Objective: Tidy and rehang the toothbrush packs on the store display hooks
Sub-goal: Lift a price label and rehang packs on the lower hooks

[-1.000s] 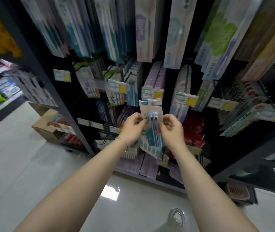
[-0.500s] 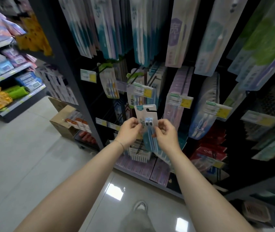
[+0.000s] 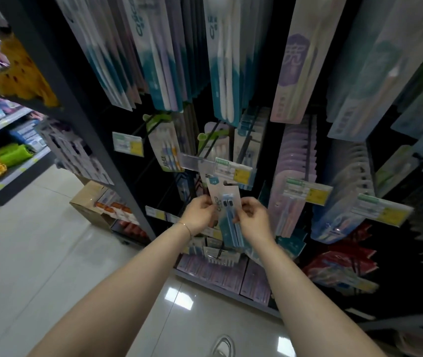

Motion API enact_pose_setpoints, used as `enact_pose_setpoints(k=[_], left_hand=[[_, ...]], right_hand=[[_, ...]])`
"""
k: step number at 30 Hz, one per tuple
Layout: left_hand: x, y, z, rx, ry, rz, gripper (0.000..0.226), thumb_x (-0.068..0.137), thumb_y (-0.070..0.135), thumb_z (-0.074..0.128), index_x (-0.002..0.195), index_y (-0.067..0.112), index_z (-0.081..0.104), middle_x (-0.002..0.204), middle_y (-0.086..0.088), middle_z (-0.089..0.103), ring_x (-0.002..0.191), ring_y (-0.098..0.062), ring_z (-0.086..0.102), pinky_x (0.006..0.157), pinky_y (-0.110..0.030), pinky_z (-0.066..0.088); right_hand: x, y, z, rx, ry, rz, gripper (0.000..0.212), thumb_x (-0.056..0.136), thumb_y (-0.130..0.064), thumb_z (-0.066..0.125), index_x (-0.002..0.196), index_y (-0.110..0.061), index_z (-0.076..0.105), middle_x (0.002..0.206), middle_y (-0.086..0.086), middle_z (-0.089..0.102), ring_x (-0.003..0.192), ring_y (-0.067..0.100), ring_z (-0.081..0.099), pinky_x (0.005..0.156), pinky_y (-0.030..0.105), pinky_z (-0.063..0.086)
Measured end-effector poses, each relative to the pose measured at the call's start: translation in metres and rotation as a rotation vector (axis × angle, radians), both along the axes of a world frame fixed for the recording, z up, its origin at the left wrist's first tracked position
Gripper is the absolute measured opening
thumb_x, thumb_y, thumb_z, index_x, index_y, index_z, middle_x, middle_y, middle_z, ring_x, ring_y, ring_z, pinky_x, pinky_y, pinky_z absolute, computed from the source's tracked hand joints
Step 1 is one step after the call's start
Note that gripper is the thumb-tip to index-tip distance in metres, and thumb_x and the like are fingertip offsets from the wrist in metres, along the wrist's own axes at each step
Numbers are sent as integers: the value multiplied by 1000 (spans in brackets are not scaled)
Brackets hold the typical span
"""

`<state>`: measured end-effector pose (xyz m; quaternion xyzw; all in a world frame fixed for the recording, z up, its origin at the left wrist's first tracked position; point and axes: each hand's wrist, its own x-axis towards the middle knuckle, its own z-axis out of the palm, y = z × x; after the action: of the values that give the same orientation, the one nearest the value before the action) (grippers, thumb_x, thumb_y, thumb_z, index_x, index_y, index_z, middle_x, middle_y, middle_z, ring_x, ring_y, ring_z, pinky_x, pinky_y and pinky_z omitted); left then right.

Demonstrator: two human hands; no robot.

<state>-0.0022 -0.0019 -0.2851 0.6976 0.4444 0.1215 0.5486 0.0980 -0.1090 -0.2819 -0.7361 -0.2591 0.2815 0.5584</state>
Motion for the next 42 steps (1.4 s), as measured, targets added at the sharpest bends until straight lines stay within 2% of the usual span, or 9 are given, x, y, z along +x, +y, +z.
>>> enact_pose_setpoints(k=[5, 16, 19, 24, 30, 33, 36, 38, 42], left_hand=[[19, 20, 12, -19, -103, -5, 17, 99, 13, 47, 96, 20, 62, 105, -10, 69, 101, -28, 65, 93, -49, 52], [45, 27, 30, -60, -201, -11, 25, 97, -5, 42, 101, 12, 59, 116, -20, 61, 112, -35, 57, 101, -50, 45], [49, 25, 32, -110, -143, -18, 25, 97, -5, 42, 119, -11, 52, 126, -29, 54, 122, -42, 50, 102, -43, 40], [58, 22, 35, -47, -119, -11, 31, 99, -5, 37, 130, -4, 44, 139, -24, 47, 129, -34, 44, 109, -34, 34], [46, 20, 20, 55, -48, -55, 36, 98, 11, 49, 133, 8, 51, 132, -5, 55, 124, -18, 49, 109, -29, 36], [41, 15, 12, 35, 36, -31, 40, 95, 12, 53, 133, 14, 44, 123, 1, 56, 117, -16, 52, 105, -30, 41], [38, 3, 10, 102, 191, -115, 3, 94, 17, 53, 95, 15, 55, 84, -1, 60, 90, -25, 61, 84, -34, 50], [38, -9, 12, 165, 230, -209, 16, 95, 19, 51, 78, 19, 53, 71, 2, 56, 77, -21, 57, 72, -31, 46], [38, -32, 22, 308, 266, -378, 15, 94, 20, 50, 82, 13, 56, 75, -5, 61, 79, -24, 59, 69, -29, 44]], right_hand=[[16, 31, -1, 32, 36, -107, 14, 95, -9, 50, 98, -19, 60, 88, -2, 64, 80, 17, 58, 76, 33, 48], [28, 45, 8, 65, -112, -308, 10, 99, -15, 43, 99, -22, 51, 83, -14, 55, 72, -3, 50, 60, 18, 37], [29, 46, 3, 32, -114, -352, 11, 100, -20, 41, 104, -18, 51, 89, -1, 60, 76, 13, 56, 69, 28, 43], [26, 48, -4, -29, -41, -372, 10, 100, -19, 39, 104, -20, 48, 96, 5, 62, 86, 29, 64, 74, 35, 50], [20, 36, -5, -56, 92, -245, 42, 94, -15, 52, 135, -19, 40, 118, -3, 54, 104, 17, 55, 88, 30, 48], [18, 24, -4, -111, 121, -207, 31, 95, -13, 53, 125, -15, 47, 105, -4, 54, 98, 17, 54, 84, 27, 45], [17, 9, -1, -158, -31, -80, 10, 94, -16, 53, 103, -15, 58, 86, -3, 59, 87, 19, 59, 72, 27, 45], [18, -2, 3, -200, -161, -5, 10, 94, -18, 52, 99, -15, 60, 88, -1, 62, 86, 17, 59, 72, 27, 46], [23, -31, 19, -265, -450, 97, 13, 92, -23, 51, 94, -17, 61, 86, 4, 65, 82, 22, 60, 70, 34, 51]])
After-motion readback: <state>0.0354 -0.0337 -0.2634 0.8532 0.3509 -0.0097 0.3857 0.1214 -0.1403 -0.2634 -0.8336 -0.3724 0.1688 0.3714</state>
